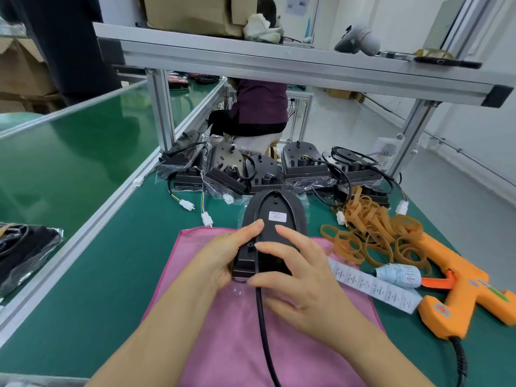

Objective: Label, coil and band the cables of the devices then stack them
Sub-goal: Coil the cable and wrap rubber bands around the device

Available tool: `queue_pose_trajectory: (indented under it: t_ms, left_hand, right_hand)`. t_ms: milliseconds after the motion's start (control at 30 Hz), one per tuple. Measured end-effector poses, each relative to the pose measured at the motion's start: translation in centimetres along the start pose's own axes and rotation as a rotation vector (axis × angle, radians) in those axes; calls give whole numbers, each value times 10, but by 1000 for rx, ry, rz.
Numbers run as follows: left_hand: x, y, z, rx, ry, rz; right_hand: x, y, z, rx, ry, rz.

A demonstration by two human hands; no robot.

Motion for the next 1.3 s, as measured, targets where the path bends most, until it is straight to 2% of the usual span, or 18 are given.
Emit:
queue_pose_trajectory:
  t_ms: [133,233,333,467,567,700,833,933,1067,1200,1300]
  left_hand:
    - [2,-1,1,14,-5,35]
    - [2,0,3,-20,-29,33]
    - [1,1,4,-16,-63,32]
    - [2,1,2,-26,-96,-5]
    - [1,1,1,-69,-91,-8]
    - [-1,-2,2,-102,-87,14]
    - [-1,-5,5,-140,-49,15]
    - [-2,-7,8,-176,-9,12]
    - [-2,-10,10,-215,7,13]
    - [-2,-13,13,-222,44,26]
    - [-2,-16,16,-230,62,35]
  right_hand:
    - [-1,-4,2,34,18,-76]
    - [1,-11,3,-71,184,-164]
    - [0,-18,6,-246,404,-305]
    - [-2,-27,19,-623,872,-694]
    - [-2,-31,17,-911,991,-785]
    - [4,-32,-1,-1129,1030,-740]
    - [7,-24,-16,-1216,996,-678]
    - [11,-13,-20,-1163,892,-568]
    - [16,-1,-20,-981,710,-449]
    - [6,-2,-24,-853,439,-230]
    - [5,-3,-26,-840,427,-210]
Point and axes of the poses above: each hand's wrist, its own y-axis towards the middle knuckle, its own x-axis out of the back of the hand, z = x × y, the point moved 1 cm from there along y, towards the middle knuckle, and after that the axes turned 10 degrees about x, right-handed, at the moved point
